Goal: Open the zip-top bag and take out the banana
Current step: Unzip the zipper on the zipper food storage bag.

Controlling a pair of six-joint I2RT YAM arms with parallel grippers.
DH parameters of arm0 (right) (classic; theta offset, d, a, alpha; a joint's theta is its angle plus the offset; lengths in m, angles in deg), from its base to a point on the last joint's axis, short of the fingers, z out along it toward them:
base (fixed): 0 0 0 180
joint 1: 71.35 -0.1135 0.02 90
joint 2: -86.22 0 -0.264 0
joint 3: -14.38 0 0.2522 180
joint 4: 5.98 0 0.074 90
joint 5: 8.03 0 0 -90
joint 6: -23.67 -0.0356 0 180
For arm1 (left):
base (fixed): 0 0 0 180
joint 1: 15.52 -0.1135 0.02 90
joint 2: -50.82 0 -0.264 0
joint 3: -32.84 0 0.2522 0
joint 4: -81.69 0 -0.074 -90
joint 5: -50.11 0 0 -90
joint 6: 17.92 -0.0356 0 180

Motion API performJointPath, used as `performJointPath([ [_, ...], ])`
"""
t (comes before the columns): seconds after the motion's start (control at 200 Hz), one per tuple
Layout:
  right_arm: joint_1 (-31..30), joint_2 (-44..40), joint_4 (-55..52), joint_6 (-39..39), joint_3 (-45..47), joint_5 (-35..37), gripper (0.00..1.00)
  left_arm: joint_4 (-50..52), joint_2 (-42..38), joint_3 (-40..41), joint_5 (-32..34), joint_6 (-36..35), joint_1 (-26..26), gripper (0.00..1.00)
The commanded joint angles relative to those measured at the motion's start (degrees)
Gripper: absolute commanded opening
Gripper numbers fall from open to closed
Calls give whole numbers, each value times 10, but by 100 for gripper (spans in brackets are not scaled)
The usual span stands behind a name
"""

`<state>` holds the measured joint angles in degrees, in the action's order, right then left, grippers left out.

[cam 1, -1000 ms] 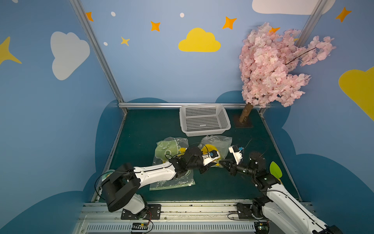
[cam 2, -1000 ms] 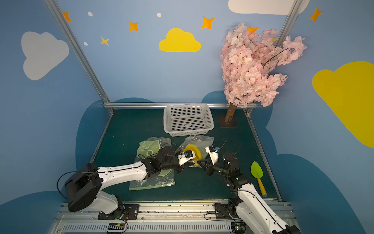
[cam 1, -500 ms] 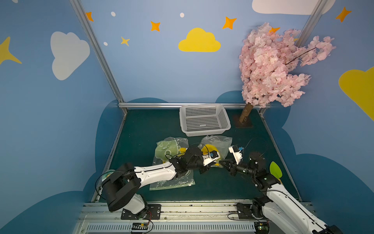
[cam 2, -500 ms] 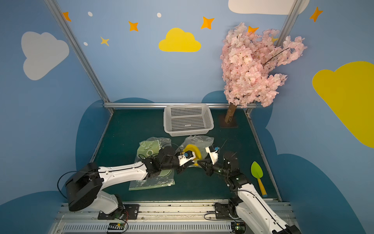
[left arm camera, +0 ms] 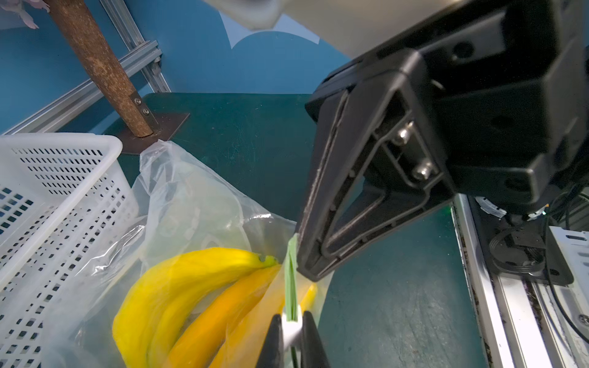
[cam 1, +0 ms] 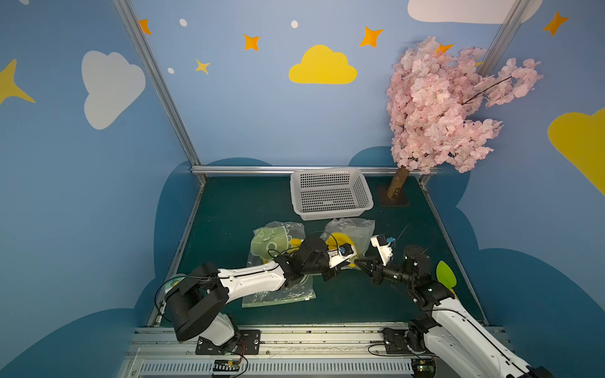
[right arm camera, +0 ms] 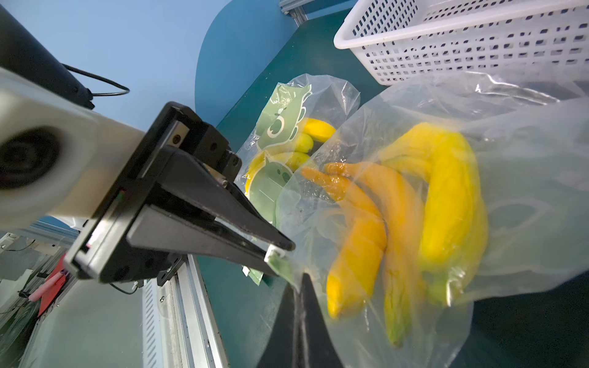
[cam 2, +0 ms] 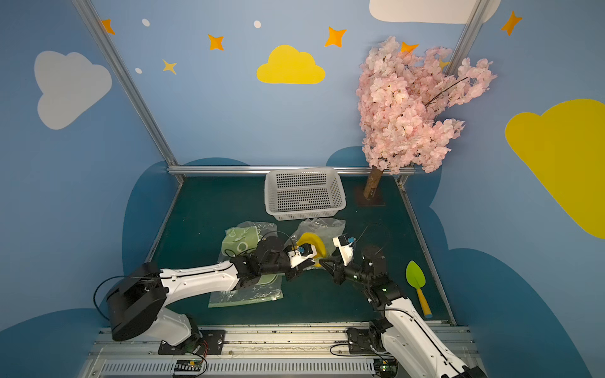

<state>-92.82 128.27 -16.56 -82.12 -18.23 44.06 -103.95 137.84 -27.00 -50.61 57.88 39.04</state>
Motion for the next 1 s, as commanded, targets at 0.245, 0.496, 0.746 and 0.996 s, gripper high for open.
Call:
performJointPath([
  [0.245, 1, -31, 21, 0, -3, 29, 0, 24, 15, -4, 21, -4, 1, 10],
  [0.496, 0, -43, 36, -9, 5, 51, 0, 31, 23, -5, 23, 3, 1, 10],
  [0.746, 1, -51, 53, -19, 10, 68, 0, 32, 25, 2, 40, 6, 1, 11],
  [0.996, 4, -57, 62, -27, 14, 85, 0, 46, 32, 10, 53, 10, 0, 11],
])
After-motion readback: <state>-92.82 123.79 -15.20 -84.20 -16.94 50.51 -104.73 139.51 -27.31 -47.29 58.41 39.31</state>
